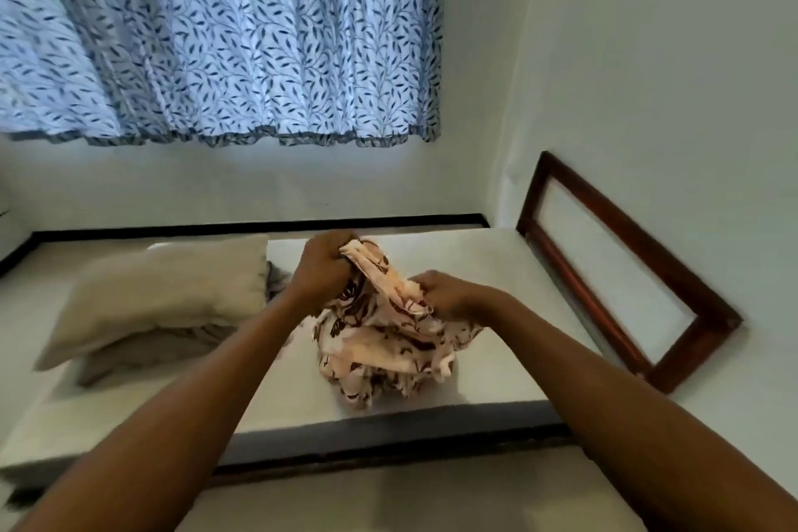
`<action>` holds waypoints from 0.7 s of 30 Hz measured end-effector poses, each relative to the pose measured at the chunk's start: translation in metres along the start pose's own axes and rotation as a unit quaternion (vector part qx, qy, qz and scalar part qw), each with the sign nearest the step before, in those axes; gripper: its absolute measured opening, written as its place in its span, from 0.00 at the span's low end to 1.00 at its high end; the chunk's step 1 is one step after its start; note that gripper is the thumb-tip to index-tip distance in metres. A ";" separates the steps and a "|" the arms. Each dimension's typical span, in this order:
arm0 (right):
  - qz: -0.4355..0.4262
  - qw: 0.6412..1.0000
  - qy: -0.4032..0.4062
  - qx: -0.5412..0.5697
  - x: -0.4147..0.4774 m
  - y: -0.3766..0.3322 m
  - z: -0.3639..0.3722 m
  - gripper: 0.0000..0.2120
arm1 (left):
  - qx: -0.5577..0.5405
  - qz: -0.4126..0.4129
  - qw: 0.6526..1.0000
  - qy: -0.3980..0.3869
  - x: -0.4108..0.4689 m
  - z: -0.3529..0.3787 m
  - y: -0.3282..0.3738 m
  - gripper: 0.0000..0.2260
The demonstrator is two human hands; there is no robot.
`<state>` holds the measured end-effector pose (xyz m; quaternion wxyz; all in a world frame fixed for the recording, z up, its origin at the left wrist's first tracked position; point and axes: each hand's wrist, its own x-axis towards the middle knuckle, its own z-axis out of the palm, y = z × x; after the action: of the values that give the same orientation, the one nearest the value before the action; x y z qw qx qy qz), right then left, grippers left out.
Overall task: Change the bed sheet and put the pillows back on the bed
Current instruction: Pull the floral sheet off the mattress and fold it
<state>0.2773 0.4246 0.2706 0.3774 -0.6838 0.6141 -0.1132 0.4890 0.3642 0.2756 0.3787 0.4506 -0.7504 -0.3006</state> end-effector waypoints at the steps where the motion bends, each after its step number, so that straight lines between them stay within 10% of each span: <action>1: 0.006 0.999 -0.052 0.010 -0.019 -0.002 0.010 0.10 | -0.001 -0.025 1.000 -0.017 -0.023 0.004 0.006 0.12; 8: 0.037 0.986 -0.164 0.019 -0.141 0.009 0.044 0.15 | -0.014 -0.167 0.973 -0.160 -0.172 0.024 0.052 0.10; 16: -0.050 0.979 -0.050 0.192 -0.217 -0.013 0.022 0.10 | -0.096 -0.137 0.986 -0.016 -0.216 0.003 0.128 0.08; 21: -0.087 0.958 0.032 0.271 -0.242 -0.027 0.026 0.30 | -0.095 -0.097 0.990 0.045 -0.228 -0.025 0.152 0.07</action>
<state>0.2604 0.6574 0.3449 0.5174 -0.6029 0.5103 -0.3294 0.5121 0.6299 0.3414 0.4226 0.4965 -0.6529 -0.3854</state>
